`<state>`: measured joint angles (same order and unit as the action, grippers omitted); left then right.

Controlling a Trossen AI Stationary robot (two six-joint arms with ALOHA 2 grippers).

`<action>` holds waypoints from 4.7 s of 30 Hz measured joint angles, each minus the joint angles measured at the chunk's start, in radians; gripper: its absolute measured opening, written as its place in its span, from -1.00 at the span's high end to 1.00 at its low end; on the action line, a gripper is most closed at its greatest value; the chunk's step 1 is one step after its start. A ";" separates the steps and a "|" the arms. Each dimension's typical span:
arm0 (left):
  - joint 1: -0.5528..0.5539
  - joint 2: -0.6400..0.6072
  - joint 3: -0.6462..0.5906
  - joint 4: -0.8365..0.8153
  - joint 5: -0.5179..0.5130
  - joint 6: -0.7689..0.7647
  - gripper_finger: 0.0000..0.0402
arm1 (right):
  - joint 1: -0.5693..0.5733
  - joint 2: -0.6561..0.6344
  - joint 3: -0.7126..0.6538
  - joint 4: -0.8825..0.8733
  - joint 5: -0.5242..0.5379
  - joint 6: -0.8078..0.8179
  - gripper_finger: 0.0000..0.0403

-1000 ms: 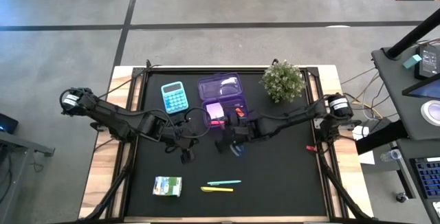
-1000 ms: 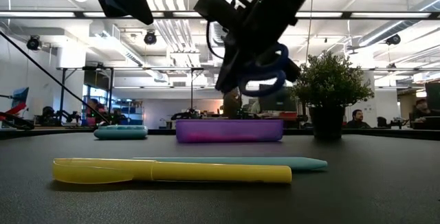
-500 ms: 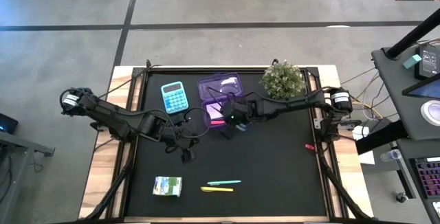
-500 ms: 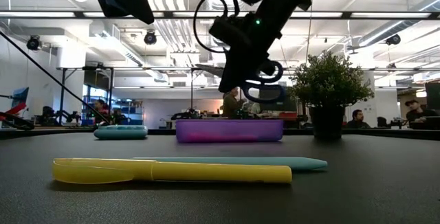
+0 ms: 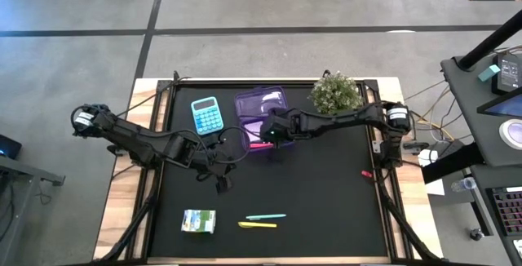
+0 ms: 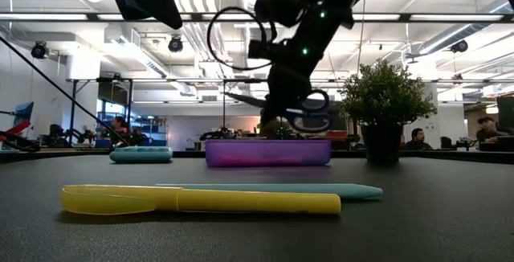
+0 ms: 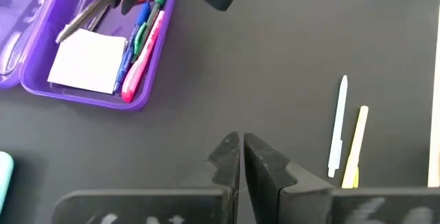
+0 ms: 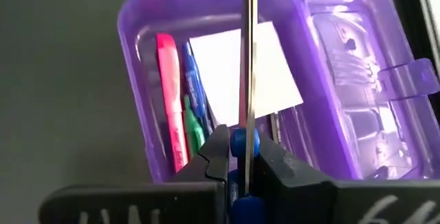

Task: Pack school essentials
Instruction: Put the blue scissors into the purple supply box, then put the light blue pen into the purple supply box

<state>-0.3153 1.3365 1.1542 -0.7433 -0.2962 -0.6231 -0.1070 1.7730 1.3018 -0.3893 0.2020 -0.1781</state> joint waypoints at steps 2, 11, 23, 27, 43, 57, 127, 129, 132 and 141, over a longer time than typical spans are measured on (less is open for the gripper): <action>0.000 0.000 0.000 0.000 0.000 0.000 0.98 | -0.007 0.015 0.000 0.002 0.000 -0.016 0.90; 0.002 0.000 0.000 0.000 -0.026 -0.001 0.98 | -0.021 0.082 0.000 0.009 0.000 -0.031 0.88; 0.002 0.000 0.000 0.000 -0.031 -0.001 0.98 | -0.020 0.095 0.000 0.014 0.000 -0.042 0.87; 0.002 0.000 0.000 0.000 -0.031 -0.001 0.98 | -0.020 0.095 0.000 0.014 0.000 -0.034 0.82; 0.002 0.000 0.000 -0.003 -0.031 0.000 0.98 | -0.021 0.086 0.120 -0.063 0.011 0.059 0.23; -0.027 0.024 -0.001 -0.008 0.058 -0.105 0.98 | 0.159 0.036 0.233 -0.312 -0.003 0.383 0.18; -0.374 0.043 -0.002 0.045 -0.148 -0.597 0.98 | 0.499 0.204 0.211 -0.128 -0.072 0.549 0.94; -0.374 0.043 -0.002 0.046 -0.150 -0.593 0.98 | 0.482 0.184 0.212 -0.131 -0.072 0.518 0.94; -0.374 0.043 -0.003 0.044 -0.151 -0.591 0.98 | 0.452 0.148 0.212 -0.139 -0.076 0.472 0.94; -0.372 0.043 -0.003 0.031 -0.175 -0.522 0.98 | 0.307 0.062 0.214 -0.168 -0.071 0.372 0.94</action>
<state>-0.6868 1.3800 1.1515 -0.7123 -0.4710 -1.1449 0.1998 1.8351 1.5158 -0.5576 0.1307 0.1935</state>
